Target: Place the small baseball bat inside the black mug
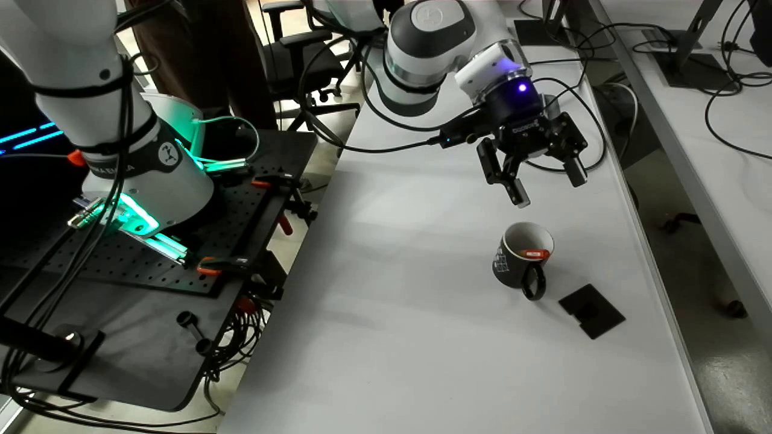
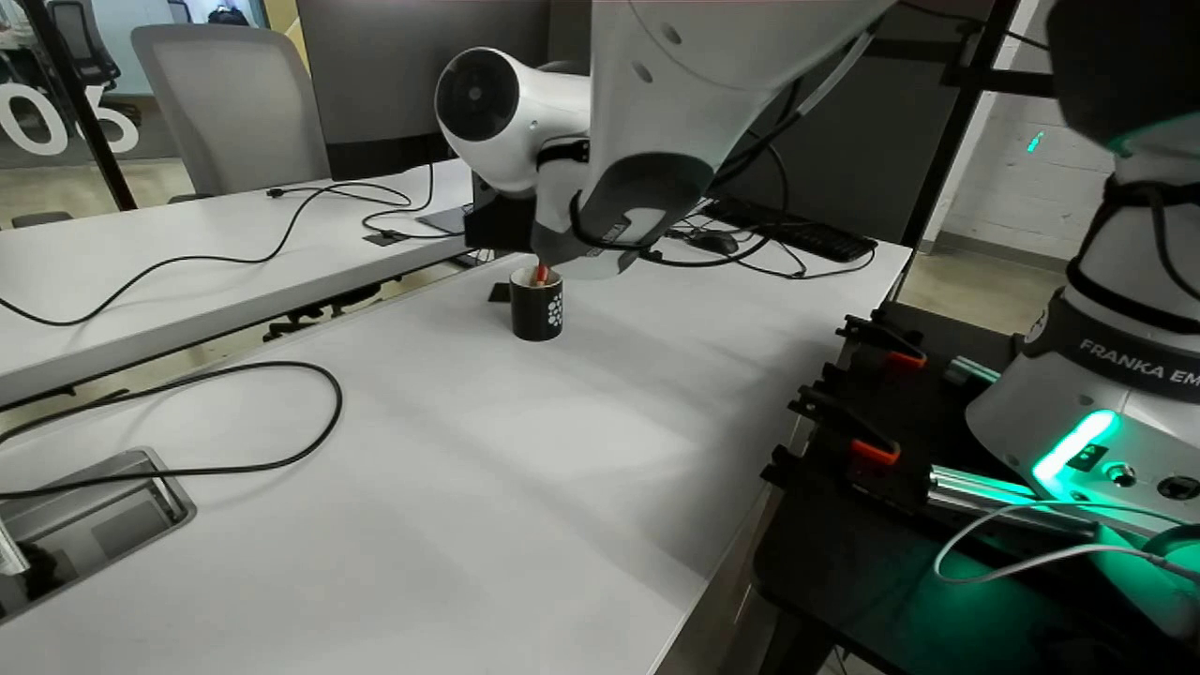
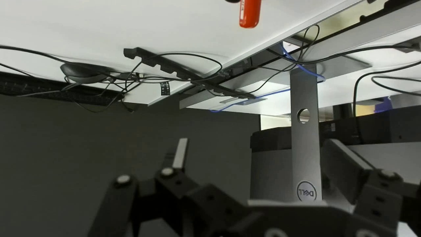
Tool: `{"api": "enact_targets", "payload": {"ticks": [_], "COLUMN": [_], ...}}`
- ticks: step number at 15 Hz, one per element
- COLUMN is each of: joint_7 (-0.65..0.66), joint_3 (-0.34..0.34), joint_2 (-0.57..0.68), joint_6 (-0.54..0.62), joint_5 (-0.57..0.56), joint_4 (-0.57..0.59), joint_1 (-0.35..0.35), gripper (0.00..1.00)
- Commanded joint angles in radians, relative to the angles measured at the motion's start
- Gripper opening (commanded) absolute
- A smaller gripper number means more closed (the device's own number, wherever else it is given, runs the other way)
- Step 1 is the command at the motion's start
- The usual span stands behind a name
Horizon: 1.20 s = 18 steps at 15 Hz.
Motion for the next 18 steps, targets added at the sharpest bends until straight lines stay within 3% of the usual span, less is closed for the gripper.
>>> {"api": "enact_targets", "payload": {"ticks": [1, 9, 18], "joint_7": [-0.148, -0.542, -0.849], "joint_3": [-0.012, -0.059, -0.107], "joint_2": [-0.104, -0.203, -0.207], "joint_6": [0.059, 0.097, 0.165], "joint_5": [-0.041, -0.077, -0.031], "joint_4": [-0.071, -0.154, -0.292], "joint_1": [0.022, 0.073, 0.177], "gripper": [1.0, 1.0, 1.0]}}
